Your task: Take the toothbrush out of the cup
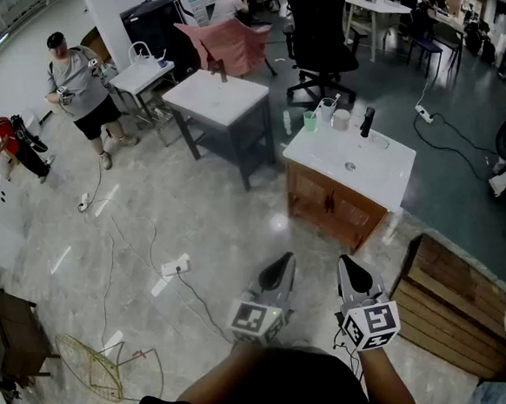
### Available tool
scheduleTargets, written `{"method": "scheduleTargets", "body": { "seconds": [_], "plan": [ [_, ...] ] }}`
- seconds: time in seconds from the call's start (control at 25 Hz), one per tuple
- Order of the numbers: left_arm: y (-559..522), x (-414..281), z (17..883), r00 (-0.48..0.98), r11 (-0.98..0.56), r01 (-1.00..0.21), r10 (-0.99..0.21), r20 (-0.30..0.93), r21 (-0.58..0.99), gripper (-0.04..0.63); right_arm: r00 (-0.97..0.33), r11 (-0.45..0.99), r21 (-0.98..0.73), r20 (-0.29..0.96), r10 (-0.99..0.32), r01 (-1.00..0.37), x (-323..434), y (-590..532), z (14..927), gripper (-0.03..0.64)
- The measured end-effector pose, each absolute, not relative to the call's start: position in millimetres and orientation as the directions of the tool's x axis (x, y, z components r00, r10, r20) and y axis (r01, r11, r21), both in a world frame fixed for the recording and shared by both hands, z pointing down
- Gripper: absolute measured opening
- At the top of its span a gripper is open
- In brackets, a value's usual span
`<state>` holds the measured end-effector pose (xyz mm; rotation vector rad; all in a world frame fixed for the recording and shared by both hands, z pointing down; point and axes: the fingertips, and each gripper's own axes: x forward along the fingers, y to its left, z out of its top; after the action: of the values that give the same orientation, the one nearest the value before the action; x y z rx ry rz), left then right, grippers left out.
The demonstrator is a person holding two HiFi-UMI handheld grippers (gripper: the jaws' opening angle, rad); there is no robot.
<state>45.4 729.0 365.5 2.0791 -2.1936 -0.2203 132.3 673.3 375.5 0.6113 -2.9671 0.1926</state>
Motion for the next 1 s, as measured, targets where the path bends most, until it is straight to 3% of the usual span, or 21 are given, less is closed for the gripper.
{"method": "scheduleTargets", "body": {
  "seconds": [0.28, 0.56, 1.0],
  "plan": [
    [714.8, 32.6, 363.3, -0.061, 0.057, -0.988, -0.998, -0.022, 0.145, 0.003, -0.935, 0.93, -0.099, 0.055, -0.35, -0.354, 118.7, 660.6, 367.2, 0.002],
    [665.1, -7.9, 372.4, -0.035, 0.03, -0.99, -0.999, -0.033, 0.135, 0.003, -0.932, 0.926, -0.112, 0.083, -0.354, -0.361, 72.7, 620.8, 382.7, 0.002],
    [549.8, -152.9, 361.5, 0.038, -0.038, -0.98, -0.999, -0.002, 0.193, 0.003, -0.907, 0.905, -0.111, 0.15, -0.393, -0.41, -71.3, 502.5, 375.2, 0.002]
  ]
}}
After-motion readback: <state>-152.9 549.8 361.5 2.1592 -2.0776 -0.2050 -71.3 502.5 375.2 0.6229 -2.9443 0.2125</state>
